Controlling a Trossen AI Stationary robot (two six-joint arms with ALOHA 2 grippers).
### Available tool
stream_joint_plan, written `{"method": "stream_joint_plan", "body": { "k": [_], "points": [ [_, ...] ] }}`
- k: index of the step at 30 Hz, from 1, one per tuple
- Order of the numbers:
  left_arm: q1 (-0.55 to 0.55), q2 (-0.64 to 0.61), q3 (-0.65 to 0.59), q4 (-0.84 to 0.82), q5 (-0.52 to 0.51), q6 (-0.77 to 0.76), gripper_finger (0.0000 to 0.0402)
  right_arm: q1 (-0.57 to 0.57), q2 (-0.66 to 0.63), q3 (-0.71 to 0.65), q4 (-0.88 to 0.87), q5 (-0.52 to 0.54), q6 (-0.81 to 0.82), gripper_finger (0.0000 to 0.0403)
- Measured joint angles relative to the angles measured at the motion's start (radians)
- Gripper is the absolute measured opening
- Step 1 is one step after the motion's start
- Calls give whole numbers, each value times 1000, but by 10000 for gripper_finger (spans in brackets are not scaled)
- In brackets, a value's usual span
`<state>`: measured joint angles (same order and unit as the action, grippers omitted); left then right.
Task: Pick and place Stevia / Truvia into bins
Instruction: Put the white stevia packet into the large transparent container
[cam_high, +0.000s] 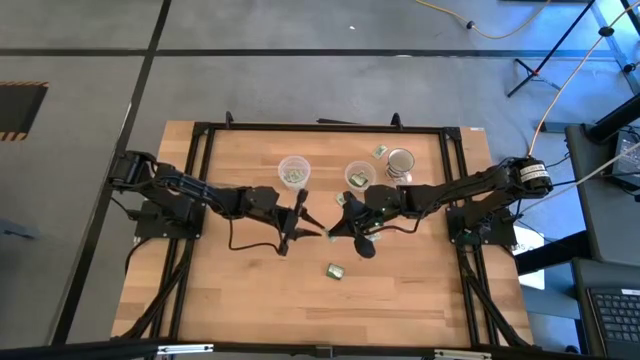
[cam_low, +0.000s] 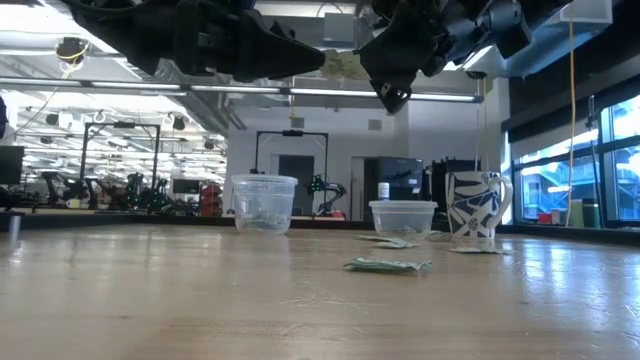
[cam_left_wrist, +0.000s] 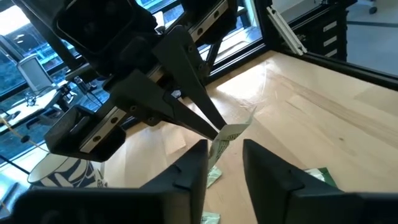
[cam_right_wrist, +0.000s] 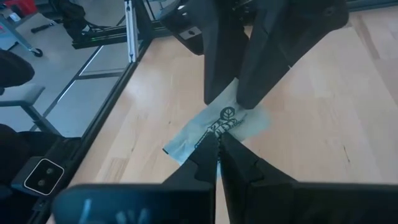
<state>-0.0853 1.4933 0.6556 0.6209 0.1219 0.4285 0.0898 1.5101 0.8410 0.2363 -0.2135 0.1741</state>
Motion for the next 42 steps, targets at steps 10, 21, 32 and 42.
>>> {"method": "stream_joint_plan", "body": {
  "k": [10,21,32,42],
  "points": [
    [3,0,0,5,-2,-5,5,0,0,0,0,-1,-2,12],
    [3,0,0,0,-1,-18,2,1,-1,0,6,22,-4,128],
    [34,-115,0,-243,-387,-42,2,-12,-37,1,-248,177,84,200],
    [226,-160,0,-494,-620,-104,2,-15,-27,0,-314,194,65,201]
  ]
}}
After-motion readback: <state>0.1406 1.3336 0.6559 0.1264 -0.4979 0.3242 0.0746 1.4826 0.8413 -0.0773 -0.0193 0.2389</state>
